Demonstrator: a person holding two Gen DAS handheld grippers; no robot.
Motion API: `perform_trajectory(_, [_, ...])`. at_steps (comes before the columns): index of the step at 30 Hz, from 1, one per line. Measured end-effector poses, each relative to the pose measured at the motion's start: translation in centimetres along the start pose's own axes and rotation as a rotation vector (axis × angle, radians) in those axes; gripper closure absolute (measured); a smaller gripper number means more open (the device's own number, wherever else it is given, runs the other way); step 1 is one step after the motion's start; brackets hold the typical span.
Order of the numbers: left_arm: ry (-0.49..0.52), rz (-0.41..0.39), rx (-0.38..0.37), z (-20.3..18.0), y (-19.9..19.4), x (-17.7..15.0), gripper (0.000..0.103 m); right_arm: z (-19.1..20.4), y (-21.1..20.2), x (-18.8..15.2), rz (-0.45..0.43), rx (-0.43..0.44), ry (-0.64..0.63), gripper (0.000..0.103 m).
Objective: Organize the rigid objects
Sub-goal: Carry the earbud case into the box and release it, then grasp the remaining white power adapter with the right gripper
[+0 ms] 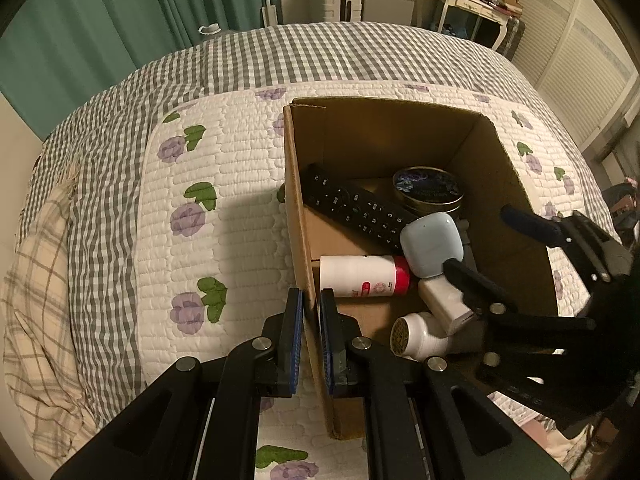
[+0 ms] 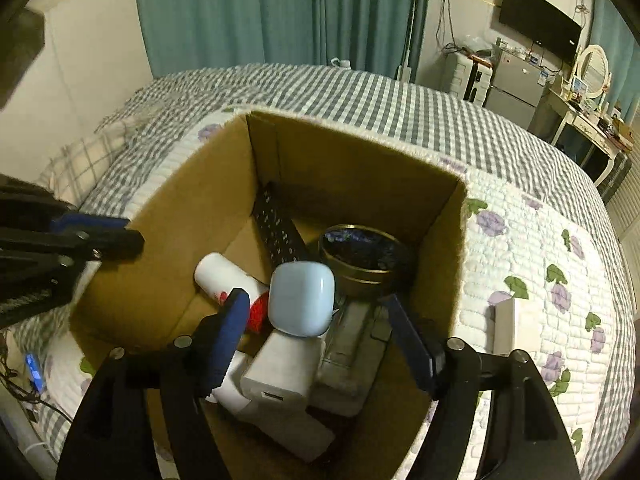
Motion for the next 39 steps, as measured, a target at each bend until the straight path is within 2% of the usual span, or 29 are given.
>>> perform_trajectory(2, [-0.012, 0.001, -0.013, 0.2, -0.1, 0.0, 0.095, -0.3, -1.2, 0.4, -0.021, 0.008, 0.013, 0.030])
perform_trajectory(5, [-0.037, 0.005, -0.034, 0.5, -0.1, 0.0, 0.094, -1.2, -4.0, 1.4, -0.084, -0.005, 0.024, 0.017])
perform_trajectory(7, [-0.041, 0.007, -0.036, 0.5, -0.1, 0.0, 0.095, -2.3, -6.2, 2.1, -0.139, -0.029, 0.033, 0.015])
perform_trajectory(10, [-0.029, 0.008, -0.023, 0.3, -0.2, -0.1, 0.095, -4.2, -8.9, 3.2, -0.196, -0.040, 0.063, 0.005])
perform_trajectory(14, [-0.039, 0.008, -0.020, 0.3, -0.1, -0.1, 0.094, -7.6, -11.9, 3.8, -0.260, -0.094, 0.110, 0.000])
perform_trajectory(17, [-0.036, 0.010, -0.014, 0.3, -0.1, 0.0, 0.095, -10.4, -12.4, 3.6, -0.263, -0.130, 0.140, 0.000])
perform_trajectory(22, [-0.017, 0.008, 0.001, 0.1, -0.1, -0.2, 0.094, -14.3, -10.1, 2.2, -0.210, -0.134, 0.224, 0.000])
perform_trajectory(27, [-0.011, 0.006, 0.002, 0.1, -0.1, -0.3, 0.094, -17.3, -5.6, -0.4, -0.126, -0.140, 0.295, 0.000])
perform_trajectory(33, [-0.007, 0.009, 0.003, 0.1, -0.1, -0.2, 0.094, -17.7, 0.2, -3.8, -0.023, -0.144, 0.282, 0.000])
perform_trajectory(37, [-0.006, 0.008, 0.007, 0.0, 0.0, -0.2, 0.094, -17.8, 3.2, -5.4, 0.026, -0.090, 0.299, 0.001])
perform_trajectory(39, [0.002, 0.007, 0.012, -0.1, 0.0, -0.3, 0.094, -17.7, 4.3, -6.0, 0.046, -0.085, 0.289, 0.007])
Point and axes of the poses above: each gripper's, at about its wrist camera, not at the fingertips, and y roughly the way its jaws point, z to its left, x to its top, the point moved 3 cm from there along y, roughly the way its jaws point, and after that the axes turned 5 degrees about -x, right-handed, at the moved point
